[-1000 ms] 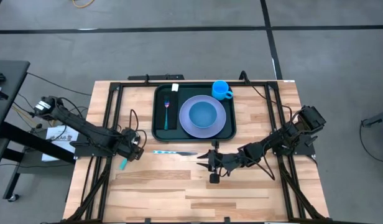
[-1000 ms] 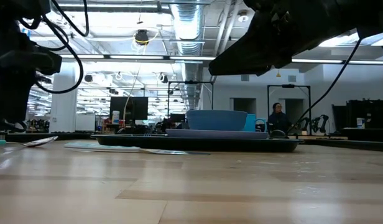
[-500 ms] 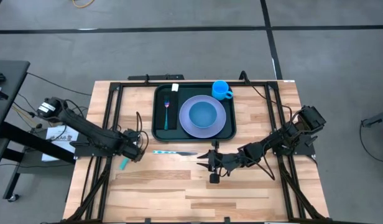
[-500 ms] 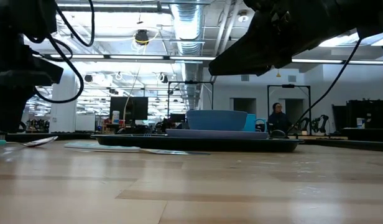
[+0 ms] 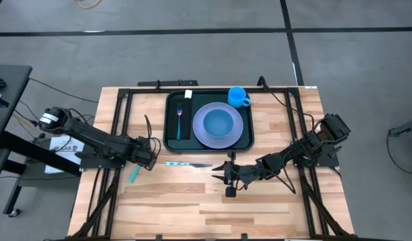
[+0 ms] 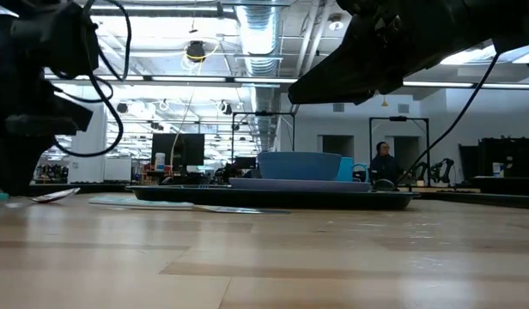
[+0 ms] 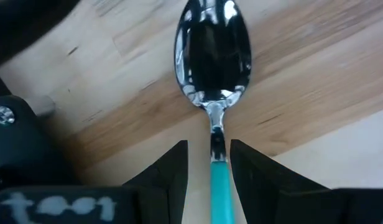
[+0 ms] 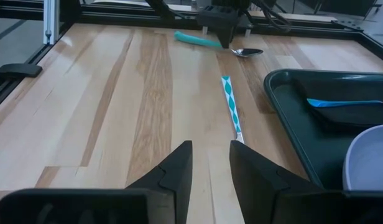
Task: Set up tray
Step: Put the green spoon on the black napkin to the left of the blue fork
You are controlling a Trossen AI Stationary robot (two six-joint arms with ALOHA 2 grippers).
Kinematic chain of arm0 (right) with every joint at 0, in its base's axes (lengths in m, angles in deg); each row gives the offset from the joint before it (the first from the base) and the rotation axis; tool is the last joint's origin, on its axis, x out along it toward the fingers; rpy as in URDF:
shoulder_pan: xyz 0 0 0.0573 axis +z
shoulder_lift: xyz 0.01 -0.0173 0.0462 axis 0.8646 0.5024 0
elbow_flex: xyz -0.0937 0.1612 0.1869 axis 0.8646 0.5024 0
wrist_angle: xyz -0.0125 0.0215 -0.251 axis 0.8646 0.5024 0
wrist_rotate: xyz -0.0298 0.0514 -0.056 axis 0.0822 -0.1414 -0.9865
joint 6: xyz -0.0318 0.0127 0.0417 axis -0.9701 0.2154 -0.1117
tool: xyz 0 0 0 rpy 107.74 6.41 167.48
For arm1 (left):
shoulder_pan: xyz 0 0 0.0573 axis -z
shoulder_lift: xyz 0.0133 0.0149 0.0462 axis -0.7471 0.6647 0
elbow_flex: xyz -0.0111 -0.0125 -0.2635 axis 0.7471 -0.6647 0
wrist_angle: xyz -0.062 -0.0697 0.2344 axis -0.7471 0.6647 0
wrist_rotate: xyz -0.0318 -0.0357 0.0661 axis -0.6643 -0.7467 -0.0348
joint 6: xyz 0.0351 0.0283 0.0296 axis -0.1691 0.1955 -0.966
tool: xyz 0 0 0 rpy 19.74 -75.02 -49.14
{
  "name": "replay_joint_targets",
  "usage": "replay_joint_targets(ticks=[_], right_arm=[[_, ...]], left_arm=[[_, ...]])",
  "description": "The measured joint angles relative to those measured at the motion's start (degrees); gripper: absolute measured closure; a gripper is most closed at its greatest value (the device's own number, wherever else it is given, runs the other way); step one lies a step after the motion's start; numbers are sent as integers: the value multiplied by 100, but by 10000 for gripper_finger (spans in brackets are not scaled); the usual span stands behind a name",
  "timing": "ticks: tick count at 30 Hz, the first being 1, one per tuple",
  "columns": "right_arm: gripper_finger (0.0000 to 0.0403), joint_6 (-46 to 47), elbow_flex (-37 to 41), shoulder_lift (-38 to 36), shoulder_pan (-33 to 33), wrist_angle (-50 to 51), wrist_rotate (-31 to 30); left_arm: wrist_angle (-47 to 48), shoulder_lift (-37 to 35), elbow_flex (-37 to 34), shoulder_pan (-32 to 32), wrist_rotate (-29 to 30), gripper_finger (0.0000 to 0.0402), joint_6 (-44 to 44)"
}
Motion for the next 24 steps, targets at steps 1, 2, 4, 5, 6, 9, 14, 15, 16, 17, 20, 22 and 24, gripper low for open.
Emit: replay_joint_targets(ticks=[1,2,4,5,6,9,14,15,16,17,20,22,24], right_arm=[[303,-2,0,0,2,0,0],[303,-1,0,0,1,0,0],[303,0,0,0,1,1,0],[303,-1,0,0,1,1,0],[303,-2,0,0,0,0,0],[303,-2,0,0,2,0,0],[303,-4,0,0,1,2,0],[303,-4,0,0,1,2,0],[303,-4,0,0,2,2,0],[303,-4,0,0,2,2,0],[303,-5,0,0,0,2,0],[303,-7,2,0,0,2,0],[303,-7,0,0,0,2,0]], left_arm=[[-47,-1,-34,-11,0,292,-1],[-102,-2,-62,-28,-3,292,-14],[-140,-3,-71,-43,-17,292,-56],[-159,-4,-71,-43,-17,292,-73],[-186,-3,-71,-43,-17,292,-89],[-238,-3,-71,-43,-17,292,-131],[-613,-15,-311,-43,-115,292,-119],[-660,-22,-365,-43,-127,292,-86],[-704,-29,-403,-43,-124,292,-55],[-729,-26,-416,-43,-118,292,-35],[-764,-24,-429,-42,-67,292,-3],[-776,-23,-431,-41,-63,292,0],[-782,-22,-434,-41,-85,294,2]])
